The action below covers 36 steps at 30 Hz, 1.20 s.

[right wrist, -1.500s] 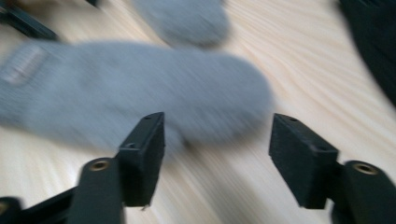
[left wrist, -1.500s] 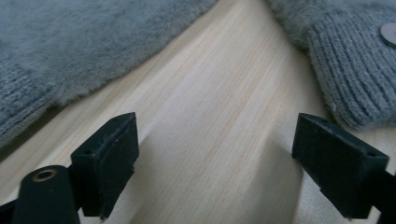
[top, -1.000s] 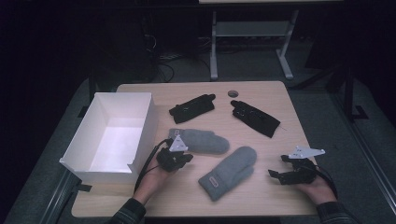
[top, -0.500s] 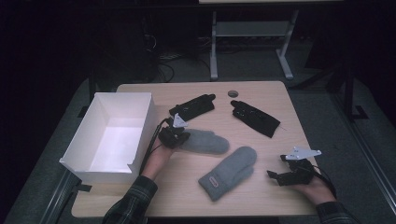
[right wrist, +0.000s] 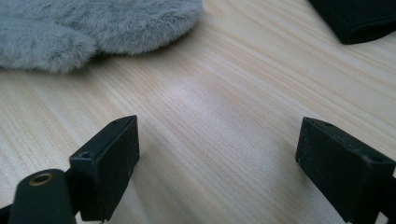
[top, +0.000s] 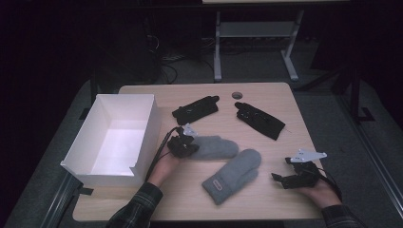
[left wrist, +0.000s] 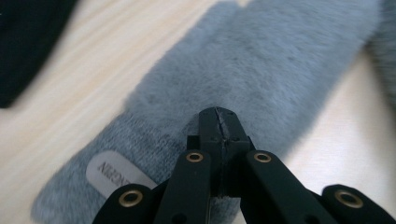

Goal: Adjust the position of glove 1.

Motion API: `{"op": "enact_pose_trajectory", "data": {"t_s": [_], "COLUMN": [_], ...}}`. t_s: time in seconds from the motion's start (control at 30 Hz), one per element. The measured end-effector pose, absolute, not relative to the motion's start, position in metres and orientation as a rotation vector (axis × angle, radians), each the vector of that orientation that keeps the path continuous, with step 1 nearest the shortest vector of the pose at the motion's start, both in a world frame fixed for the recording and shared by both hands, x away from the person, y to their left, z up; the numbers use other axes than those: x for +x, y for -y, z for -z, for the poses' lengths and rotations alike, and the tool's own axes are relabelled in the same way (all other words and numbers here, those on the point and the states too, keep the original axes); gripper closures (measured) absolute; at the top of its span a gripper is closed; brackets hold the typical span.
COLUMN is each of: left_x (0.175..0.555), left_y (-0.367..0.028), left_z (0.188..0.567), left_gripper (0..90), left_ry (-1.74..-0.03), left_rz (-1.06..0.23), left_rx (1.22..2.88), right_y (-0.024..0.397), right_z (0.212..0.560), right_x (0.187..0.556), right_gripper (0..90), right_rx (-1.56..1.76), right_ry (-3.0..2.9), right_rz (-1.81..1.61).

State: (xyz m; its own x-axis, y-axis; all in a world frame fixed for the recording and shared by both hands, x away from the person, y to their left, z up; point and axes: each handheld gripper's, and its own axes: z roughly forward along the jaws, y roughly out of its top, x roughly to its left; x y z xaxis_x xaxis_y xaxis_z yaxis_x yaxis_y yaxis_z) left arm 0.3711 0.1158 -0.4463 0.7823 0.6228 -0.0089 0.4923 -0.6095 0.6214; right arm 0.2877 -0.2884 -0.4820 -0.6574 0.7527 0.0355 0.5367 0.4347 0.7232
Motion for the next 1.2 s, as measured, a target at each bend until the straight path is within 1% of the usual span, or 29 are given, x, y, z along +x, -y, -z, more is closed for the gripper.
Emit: {"op": "enact_pose_trajectory", "data": {"t_s": [0.2, 0.43, 0.6, 0.7, 0.8, 0.83, 0.93, 1.07, 1.2], "left_x": [0.358, 0.349, 0.358, 0.374, 0.391, 0.395, 0.407, 0.413, 0.416], "left_y": [-0.100, -0.084, -0.087, -0.094, -0.098, -0.099, -0.100, -0.095, -0.087], "left_z": [0.443, 0.443, 0.432, 0.427, 0.427, 0.428, 0.433, 0.438, 0.447], "left_gripper": [89.7, 89.6, 88.8, 83.6, 72.5, 70.9, 65.1, 61.0, 63.0], "left_ry": [-0.757, -0.694, -0.700, -0.738, -0.756, -0.759, -0.773, -0.743, -0.730], "left_rz": [-0.226, -0.164, -0.196, -0.222, -0.212, -0.210, -0.141, -0.103, -0.074], "left_rx": [2.381, 2.374, 2.349, 2.312, 2.285, 2.278, 2.243, 2.278, 2.332], "right_y": [0.288, 0.288, 0.288, 0.288, 0.288, 0.288, 0.288, 0.288, 0.288], "right_z": [0.482, 0.482, 0.482, 0.482, 0.482, 0.482, 0.482, 0.482, 0.482], "right_x": [0.288, 0.288, 0.288, 0.288, 0.288, 0.288, 0.288, 0.288, 0.288], "right_gripper": [13.2, 13.2, 13.2, 13.1, 13.1, 13.2, 13.2, 13.2, 13.1], "right_rx": [1.111, 1.111, 1.112, 1.111, 1.116, 1.115, 1.116, 1.116, 1.116], "right_ry": [-2.399, -2.399, -2.399, -2.400, -2.398, -2.399, -2.399, -2.399, -2.399], "right_rz": [-1.050, -1.050, -1.050, -1.049, -1.054, -1.054, -1.054, -1.054, -1.054]}}
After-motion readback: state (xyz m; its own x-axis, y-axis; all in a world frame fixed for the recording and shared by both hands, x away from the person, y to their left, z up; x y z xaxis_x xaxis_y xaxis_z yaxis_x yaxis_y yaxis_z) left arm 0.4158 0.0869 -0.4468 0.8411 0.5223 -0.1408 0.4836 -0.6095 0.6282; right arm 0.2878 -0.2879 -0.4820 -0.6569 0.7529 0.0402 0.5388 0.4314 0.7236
